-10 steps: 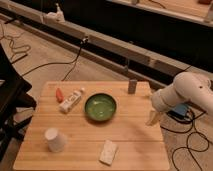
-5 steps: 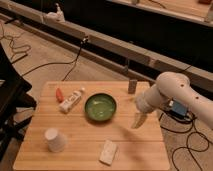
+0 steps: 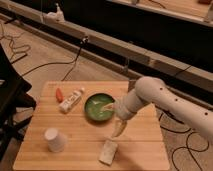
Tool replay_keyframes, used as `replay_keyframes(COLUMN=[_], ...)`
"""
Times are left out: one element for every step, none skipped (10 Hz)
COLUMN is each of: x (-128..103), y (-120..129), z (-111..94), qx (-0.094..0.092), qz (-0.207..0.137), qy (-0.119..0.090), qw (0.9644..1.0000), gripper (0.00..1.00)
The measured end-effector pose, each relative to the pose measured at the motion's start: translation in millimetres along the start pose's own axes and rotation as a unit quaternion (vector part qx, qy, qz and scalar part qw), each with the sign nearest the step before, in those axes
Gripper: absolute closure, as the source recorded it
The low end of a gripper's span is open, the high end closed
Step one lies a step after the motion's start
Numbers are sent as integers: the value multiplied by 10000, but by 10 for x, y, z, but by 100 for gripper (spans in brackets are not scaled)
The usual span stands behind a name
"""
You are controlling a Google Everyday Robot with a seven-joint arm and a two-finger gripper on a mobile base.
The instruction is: Place the ceramic cup over the eraser
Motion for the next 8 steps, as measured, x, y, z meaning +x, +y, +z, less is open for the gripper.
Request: replay_keyframes(x=[-247,-480,-656,-922,-1175,-1338,-1437,-1430], y=[7,11,14,18,22,31,39,39], z=[210,413,568,785,969,1071,1132,1127], qx=[-153,-301,-405,-540,-633,-685,-718,-711], qz=[-271,-451,-561,-708,-824,-933,-1001,-995], qy=[-103,-200,-281,-414,-564,-668,-733,-730], qw=[9995,9983,9972,9952,9930,9910,9897,9898], gripper=[20,20,20,20,20,20,20,20])
